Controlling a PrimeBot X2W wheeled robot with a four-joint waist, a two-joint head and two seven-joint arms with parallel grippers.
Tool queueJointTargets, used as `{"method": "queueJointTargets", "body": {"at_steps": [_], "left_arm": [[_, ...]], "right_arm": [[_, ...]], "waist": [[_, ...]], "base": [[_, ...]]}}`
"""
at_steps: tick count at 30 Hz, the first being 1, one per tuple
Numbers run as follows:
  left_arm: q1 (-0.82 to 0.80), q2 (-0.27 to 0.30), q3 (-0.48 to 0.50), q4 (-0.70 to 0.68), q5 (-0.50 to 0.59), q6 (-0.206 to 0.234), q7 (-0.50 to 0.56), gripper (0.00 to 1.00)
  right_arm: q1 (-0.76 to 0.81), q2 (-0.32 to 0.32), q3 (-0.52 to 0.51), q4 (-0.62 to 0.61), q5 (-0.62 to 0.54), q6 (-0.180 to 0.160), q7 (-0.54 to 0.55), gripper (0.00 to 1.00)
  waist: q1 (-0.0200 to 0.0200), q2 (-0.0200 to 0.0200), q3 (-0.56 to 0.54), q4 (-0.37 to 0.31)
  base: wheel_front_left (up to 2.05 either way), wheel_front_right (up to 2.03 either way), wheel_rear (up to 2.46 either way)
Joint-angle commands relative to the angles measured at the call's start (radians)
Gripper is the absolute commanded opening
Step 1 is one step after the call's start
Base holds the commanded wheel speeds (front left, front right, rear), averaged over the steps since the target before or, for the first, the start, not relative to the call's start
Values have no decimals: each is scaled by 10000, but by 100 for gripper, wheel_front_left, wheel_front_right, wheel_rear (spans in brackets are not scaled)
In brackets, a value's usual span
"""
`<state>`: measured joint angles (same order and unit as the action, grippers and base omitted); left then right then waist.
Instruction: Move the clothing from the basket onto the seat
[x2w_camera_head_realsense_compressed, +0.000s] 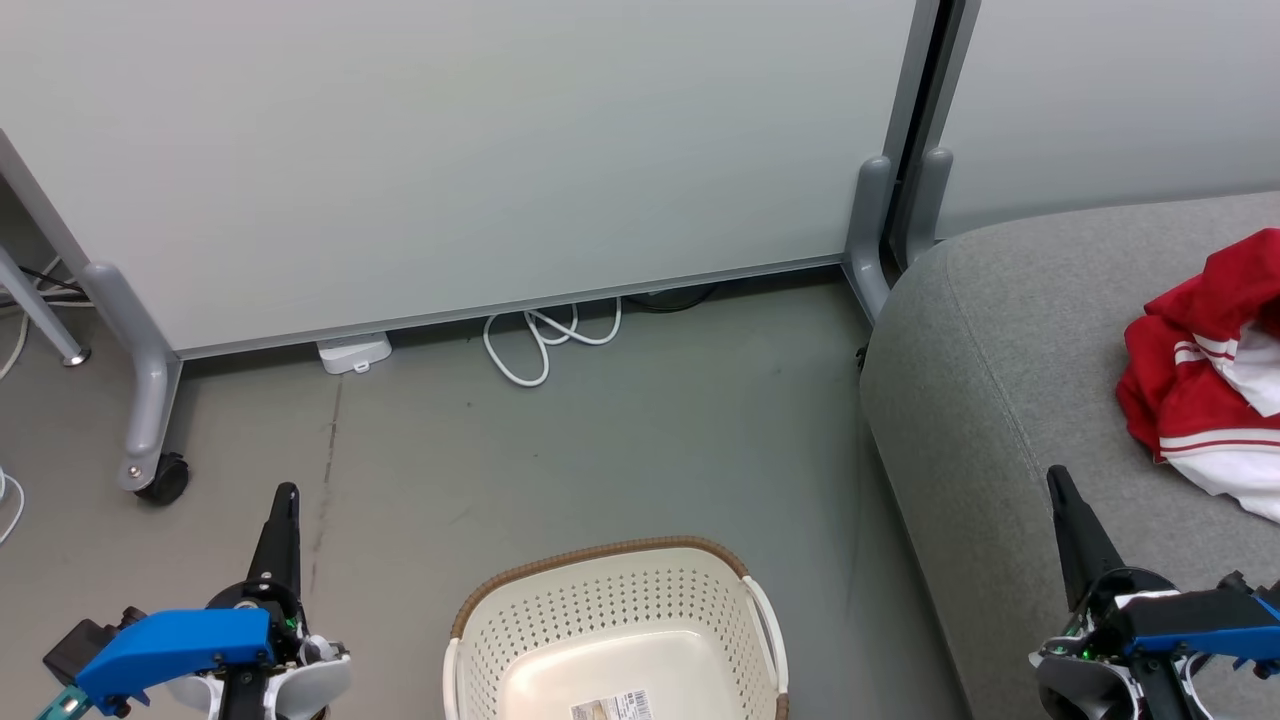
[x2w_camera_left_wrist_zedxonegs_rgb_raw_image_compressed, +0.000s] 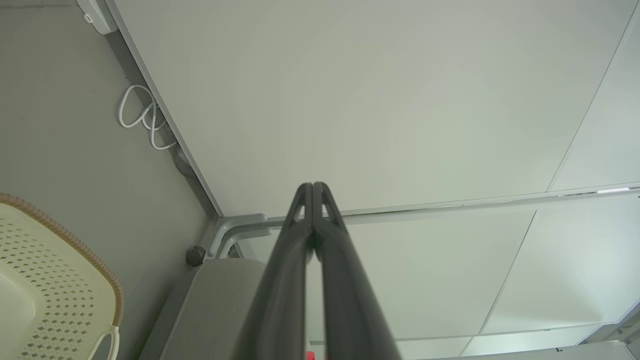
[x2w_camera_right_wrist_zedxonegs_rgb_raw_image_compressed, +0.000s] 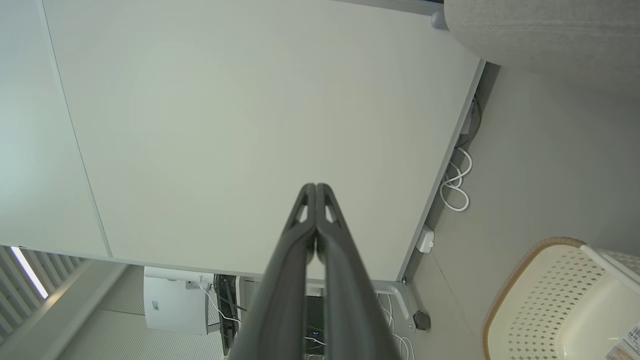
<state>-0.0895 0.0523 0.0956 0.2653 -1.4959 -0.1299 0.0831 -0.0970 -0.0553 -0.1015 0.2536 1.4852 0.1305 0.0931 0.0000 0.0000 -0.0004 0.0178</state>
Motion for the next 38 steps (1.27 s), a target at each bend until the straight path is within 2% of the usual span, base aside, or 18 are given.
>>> {"method": "queueJointTargets", "body": {"at_steps": [1, 17, 38], "left_arm": [[-180, 2, 83, -83, -172, -14, 59, 0], [-256, -28, 213, -241, -1193, -16, 343, 0], [-237, -26, 210, -238, -1180, -16, 345, 0]], "right_arm": [[-119, 30, -38, -65, 220, 4, 32, 0], [-178, 68, -150, -110, 1304, 4, 240, 0], [-177, 67, -146, -108, 1288, 4, 236, 0]], "waist": [[0, 0, 3, -14], [0, 0, 34, -173], [0, 0, 35, -178]], "base": [[0, 0, 0], [0, 0, 0], [0, 0, 0]]}}
